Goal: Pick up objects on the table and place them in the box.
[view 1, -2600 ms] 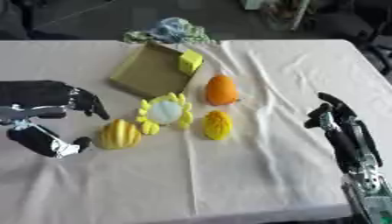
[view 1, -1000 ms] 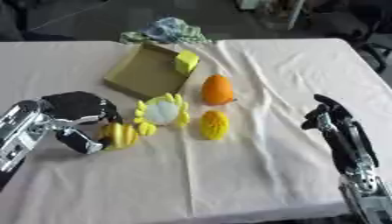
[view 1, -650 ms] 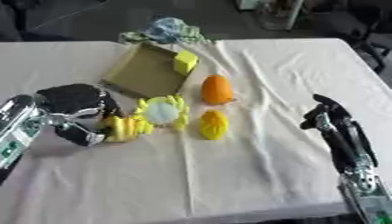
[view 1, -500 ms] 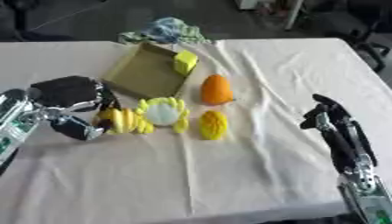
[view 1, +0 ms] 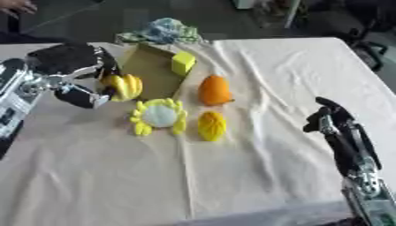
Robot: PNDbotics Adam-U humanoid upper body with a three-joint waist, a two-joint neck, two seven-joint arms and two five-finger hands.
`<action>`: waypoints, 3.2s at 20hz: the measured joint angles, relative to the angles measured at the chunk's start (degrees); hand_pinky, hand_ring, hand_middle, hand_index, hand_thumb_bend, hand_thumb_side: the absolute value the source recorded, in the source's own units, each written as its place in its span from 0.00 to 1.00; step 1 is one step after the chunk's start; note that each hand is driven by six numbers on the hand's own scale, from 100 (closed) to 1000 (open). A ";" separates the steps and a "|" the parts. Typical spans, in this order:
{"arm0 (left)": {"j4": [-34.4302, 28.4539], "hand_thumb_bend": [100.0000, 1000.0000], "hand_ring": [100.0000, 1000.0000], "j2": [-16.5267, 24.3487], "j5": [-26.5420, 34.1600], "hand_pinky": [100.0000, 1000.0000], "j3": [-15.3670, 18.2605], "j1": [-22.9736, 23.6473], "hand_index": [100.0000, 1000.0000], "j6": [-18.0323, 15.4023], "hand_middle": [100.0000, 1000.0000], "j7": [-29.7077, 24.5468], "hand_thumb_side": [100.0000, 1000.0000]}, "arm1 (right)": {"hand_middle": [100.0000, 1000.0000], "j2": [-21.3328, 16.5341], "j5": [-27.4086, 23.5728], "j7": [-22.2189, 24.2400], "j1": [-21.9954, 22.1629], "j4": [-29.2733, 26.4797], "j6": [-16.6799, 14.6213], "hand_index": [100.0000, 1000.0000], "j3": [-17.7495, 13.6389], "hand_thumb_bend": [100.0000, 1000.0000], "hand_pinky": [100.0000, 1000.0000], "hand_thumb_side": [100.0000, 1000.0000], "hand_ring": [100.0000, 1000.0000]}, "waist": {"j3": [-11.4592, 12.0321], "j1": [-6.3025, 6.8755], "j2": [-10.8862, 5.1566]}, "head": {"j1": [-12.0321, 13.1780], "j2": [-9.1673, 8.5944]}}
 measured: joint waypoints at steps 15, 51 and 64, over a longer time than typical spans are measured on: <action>19.87 0.00 0.48 -13.90 -17.79 0.60 8.93 -4.58 0.79 5.49 0.52 14.27 0.13 | 0.45 1.39 -1.08 1.75 -1.50 0.14 -0.04 0.83 1.74 0.00 0.50 0.56 0.44 | -4.39 -0.93 1.25 | 2.80 0.01; -20.12 0.00 0.68 10.78 25.10 0.76 -5.21 3.20 0.86 1.49 0.73 -8.00 0.50 | 0.45 1.36 -0.91 1.11 -1.96 0.14 -0.06 0.83 0.67 0.00 0.51 0.55 0.44 | -1.95 -0.92 2.06 | -0.49 0.01; -13.04 0.09 0.72 7.82 14.67 0.77 -10.46 3.40 0.88 -0.47 0.79 -9.21 0.30 | 0.45 1.24 -0.84 1.15 -2.00 0.14 -0.07 0.83 0.68 0.00 0.51 0.55 0.44 | -2.04 -0.93 2.06 | -0.99 0.01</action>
